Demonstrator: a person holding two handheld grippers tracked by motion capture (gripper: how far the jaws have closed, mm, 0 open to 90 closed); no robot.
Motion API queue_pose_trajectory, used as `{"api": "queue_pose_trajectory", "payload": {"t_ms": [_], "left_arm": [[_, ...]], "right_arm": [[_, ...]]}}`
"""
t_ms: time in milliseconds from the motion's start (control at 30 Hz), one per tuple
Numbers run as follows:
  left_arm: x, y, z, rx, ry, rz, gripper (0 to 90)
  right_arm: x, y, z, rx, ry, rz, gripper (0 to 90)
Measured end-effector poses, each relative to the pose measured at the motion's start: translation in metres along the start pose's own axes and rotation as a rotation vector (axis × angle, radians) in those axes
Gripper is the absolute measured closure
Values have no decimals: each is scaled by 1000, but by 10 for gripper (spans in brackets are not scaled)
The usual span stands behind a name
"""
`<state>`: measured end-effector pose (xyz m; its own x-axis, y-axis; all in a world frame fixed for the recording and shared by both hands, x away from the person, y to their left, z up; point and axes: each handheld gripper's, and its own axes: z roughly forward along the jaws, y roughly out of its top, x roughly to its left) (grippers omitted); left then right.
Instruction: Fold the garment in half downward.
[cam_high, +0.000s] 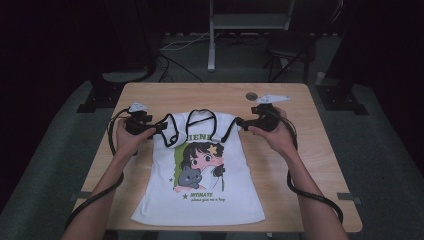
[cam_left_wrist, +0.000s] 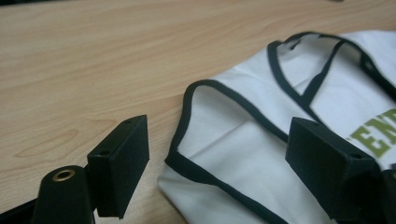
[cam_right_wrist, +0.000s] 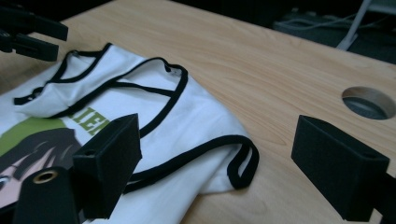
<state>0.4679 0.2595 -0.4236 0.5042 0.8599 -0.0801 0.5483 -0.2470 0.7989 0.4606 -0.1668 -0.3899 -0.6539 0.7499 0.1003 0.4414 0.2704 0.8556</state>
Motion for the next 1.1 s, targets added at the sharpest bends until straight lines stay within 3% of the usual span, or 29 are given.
{"api": "queue_pose_trajectory", "payload": {"t_ms": [233,400,500,633,733,900,1100], "left_arm": [[6,0,15,38,-11,-29,217],[3,0,19,54,-23,-3,245],[3,0,21,59,-28,-9,245],[4,1,24,79,-7,9,254],[4,1,25,75,-11,19,317],[5,3,28,73,-3,21,339],[-1,4,32,58,17,53,479]], "right_arm": [[-18,4,32,63,6,11,215],[-24,2,51,110,17,16,241],[-26,-1,59,132,22,12,248],[-28,-6,69,159,13,18,274],[-28,-10,74,171,20,11,318],[-27,-12,76,172,25,-13,419],[-22,-12,76,169,31,-51,596]]}}
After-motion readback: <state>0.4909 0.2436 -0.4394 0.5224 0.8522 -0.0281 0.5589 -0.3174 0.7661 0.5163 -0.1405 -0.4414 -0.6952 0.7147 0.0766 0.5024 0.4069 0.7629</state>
